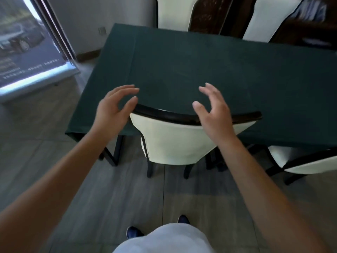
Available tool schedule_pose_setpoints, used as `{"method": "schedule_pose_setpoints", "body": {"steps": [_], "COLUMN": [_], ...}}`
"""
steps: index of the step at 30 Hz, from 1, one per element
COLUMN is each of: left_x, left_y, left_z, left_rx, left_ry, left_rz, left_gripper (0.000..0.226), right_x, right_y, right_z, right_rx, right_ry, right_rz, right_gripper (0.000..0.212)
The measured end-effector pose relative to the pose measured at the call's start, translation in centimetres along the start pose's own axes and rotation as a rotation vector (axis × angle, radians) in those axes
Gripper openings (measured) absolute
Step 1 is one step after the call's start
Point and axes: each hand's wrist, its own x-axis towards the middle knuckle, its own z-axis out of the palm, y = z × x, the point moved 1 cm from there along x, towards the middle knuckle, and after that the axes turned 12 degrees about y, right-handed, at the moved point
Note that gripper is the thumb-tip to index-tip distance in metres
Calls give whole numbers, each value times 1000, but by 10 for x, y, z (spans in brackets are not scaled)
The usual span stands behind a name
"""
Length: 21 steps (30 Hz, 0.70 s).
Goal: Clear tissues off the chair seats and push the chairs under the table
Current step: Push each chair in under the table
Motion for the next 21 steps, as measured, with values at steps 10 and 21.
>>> {"method": "schedule_pose_setpoints", "body": {"steps": [10,21], "left_x": [19,87], "left_y": [-62,-169], "left_z": [-170,-286], "left_rx": [454,722], "left_ry": [204,312], "left_rz": [61,-47], "left_gripper": [46,53], "right_x": [-14,57], "right_y": [-125,-192], "right_z": [123,323], "right_rx": [-89,17], "right_ry": [-28,-165], "right_rz": [-376,-451], "right_gripper": [49,51]}}
